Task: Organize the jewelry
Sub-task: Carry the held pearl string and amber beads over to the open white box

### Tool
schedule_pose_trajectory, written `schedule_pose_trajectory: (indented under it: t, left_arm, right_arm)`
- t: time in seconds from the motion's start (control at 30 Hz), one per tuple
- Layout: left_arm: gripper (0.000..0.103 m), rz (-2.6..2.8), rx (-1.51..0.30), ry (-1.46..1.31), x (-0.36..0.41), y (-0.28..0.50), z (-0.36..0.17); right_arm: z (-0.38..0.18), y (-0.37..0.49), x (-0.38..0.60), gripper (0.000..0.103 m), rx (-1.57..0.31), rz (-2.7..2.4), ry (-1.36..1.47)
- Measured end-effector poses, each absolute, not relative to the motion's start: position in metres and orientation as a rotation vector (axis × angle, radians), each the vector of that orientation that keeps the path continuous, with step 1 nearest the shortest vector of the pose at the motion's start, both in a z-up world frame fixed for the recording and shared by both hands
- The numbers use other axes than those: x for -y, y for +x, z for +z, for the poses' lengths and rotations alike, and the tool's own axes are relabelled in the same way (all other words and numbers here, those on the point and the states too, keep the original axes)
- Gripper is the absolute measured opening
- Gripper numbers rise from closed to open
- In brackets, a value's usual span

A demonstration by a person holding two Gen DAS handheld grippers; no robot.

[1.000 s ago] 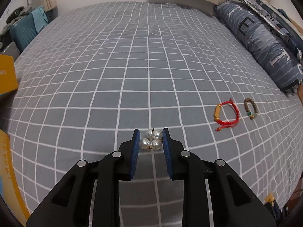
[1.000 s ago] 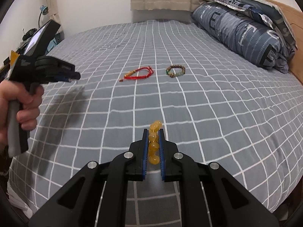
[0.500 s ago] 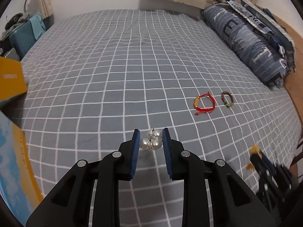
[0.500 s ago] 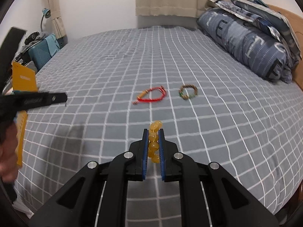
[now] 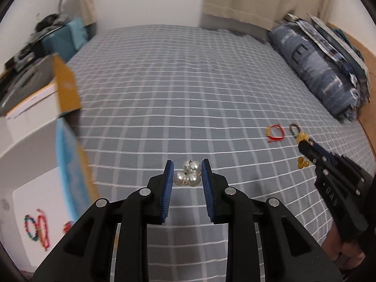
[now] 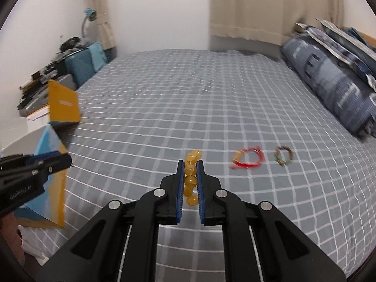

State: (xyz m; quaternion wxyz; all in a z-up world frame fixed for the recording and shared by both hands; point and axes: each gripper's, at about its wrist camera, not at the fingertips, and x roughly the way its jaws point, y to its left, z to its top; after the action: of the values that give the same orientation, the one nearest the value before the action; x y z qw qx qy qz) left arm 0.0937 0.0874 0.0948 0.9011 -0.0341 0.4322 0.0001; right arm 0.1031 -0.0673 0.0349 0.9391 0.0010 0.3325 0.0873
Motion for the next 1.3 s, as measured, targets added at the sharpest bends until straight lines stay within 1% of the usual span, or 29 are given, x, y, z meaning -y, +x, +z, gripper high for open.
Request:
schedule_pose_trajectory:
  t: [0.27, 0.43, 0.63, 0.97, 1.13, 1.3]
  left_arm:
    - [0.024, 0.125, -0.837, -0.108, -0.164, 0.049, 0.122]
    - [0.024, 0.209, -0.818, -0.133, -0.210, 0.023, 0.129]
    - [0.024, 0.315, -0.817, -0.174, -0.268, -0.008, 0.125]
    - [0.024, 0.502, -0.861, -0.240, -0.352, -0.055, 0.094]
    - [0.024, 0.551, -0.895, -0.260, -0.374, -0.067, 0.076]
    - [0.024, 0.562, -0.934, -0.269, -0.380, -0.071, 0.062]
  right_arm:
    - [0.061, 0.104, -0.013, 0.010, -0.651, 0.301, -0.035]
    - [0.074, 0.098, -0.063, 0.010, -0.637, 0.376, -0.062]
    - [0.080, 0.083, -0.125, 0.010, -0.634, 0.470, -0.098]
    - [0.060, 0.057, -0.221, 0.009, -0.676, 0.611, -0.180]
    - [0.043, 0.045, -0.255, 0.009, -0.714, 0.658, -0.215]
    - [0.024, 0.040, -0.276, 0.009, -0.772, 0.672, -0.254]
